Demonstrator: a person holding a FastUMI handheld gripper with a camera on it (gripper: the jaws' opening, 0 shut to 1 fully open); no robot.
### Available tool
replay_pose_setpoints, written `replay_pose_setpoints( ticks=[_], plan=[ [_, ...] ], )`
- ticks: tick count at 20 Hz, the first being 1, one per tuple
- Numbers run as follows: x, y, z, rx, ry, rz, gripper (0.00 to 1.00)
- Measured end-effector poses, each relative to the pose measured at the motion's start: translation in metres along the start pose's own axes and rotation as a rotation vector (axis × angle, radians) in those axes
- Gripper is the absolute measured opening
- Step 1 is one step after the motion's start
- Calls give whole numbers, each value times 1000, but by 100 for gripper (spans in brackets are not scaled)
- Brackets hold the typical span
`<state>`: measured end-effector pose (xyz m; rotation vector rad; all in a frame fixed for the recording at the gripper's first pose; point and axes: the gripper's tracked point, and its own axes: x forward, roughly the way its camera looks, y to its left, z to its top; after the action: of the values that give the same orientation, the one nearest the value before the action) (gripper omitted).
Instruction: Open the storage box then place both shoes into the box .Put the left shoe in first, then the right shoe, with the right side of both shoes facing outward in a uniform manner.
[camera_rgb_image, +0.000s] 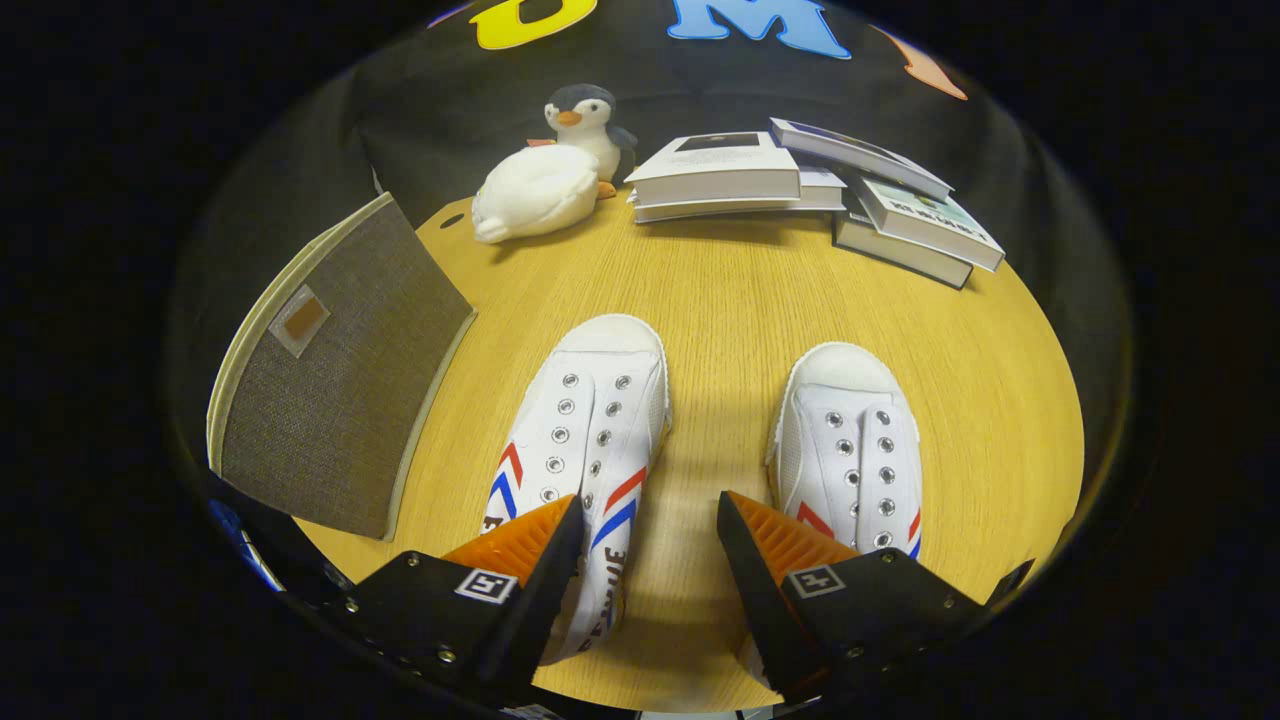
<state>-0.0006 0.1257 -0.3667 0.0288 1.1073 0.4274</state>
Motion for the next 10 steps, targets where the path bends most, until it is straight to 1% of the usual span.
replay_pose_setpoints(
  ticks=[1, 2, 3, 5, 6, 8, 10],
  plan=[
    [0, 0, -2, 7, 6, -1, 73],
    [1, 7, -2, 18, 7, 31, 72],
    [-1, 13, 0, 41, 5, 39, 55],
    [2, 15, 0, 44, 0, 23, 20],
    [2, 14, 1, 19, -2, 9, 20],
    [-3, 16, 1, 79, 3, -2, 4],
    [-6, 20, 5, 152, 11, 9, 3]
  ],
)
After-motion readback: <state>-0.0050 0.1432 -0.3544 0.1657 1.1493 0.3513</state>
